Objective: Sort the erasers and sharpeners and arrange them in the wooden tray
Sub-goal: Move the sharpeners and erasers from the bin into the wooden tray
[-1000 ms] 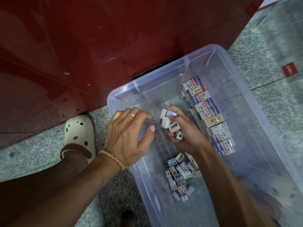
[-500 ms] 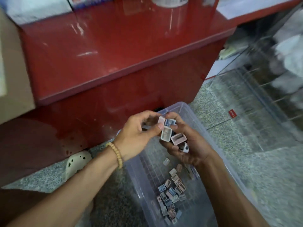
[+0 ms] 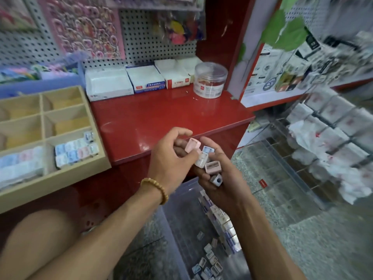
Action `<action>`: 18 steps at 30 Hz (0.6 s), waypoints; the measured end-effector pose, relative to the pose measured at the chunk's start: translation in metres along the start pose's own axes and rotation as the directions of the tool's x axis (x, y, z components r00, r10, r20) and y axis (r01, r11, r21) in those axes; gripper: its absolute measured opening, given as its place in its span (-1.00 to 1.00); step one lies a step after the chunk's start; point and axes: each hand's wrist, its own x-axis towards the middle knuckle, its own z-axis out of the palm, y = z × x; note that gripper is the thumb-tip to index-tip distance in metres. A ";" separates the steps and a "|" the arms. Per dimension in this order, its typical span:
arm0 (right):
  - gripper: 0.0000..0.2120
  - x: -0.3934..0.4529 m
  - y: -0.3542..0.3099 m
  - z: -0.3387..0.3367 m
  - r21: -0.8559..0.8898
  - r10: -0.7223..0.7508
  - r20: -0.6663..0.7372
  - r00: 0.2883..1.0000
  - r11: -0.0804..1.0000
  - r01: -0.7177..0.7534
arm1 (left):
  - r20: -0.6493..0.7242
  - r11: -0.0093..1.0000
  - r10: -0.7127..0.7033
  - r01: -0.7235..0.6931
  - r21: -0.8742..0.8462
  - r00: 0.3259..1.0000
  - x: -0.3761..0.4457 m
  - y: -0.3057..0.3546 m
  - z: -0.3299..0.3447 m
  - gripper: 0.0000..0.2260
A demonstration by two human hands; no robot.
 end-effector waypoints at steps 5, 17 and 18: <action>-0.66 0.000 -0.007 0.045 -0.150 -0.014 0.020 1.000 0.989 0.017 | -0.065 0.954 0.151 -0.128 0.269 0.986 0.003 0.013 -0.053 -0.75; -0.69 0.028 0.016 0.149 -0.442 0.057 0.158 0.986 0.897 0.019 | 0.000 0.895 0.124 -0.112 0.432 0.992 0.004 0.011 -0.166 -0.74; -0.69 0.032 0.019 0.155 -0.440 0.057 0.158 0.986 0.898 0.019 | 0.000 0.880 0.122 -0.108 0.463 0.993 0.006 0.011 -0.174 -0.76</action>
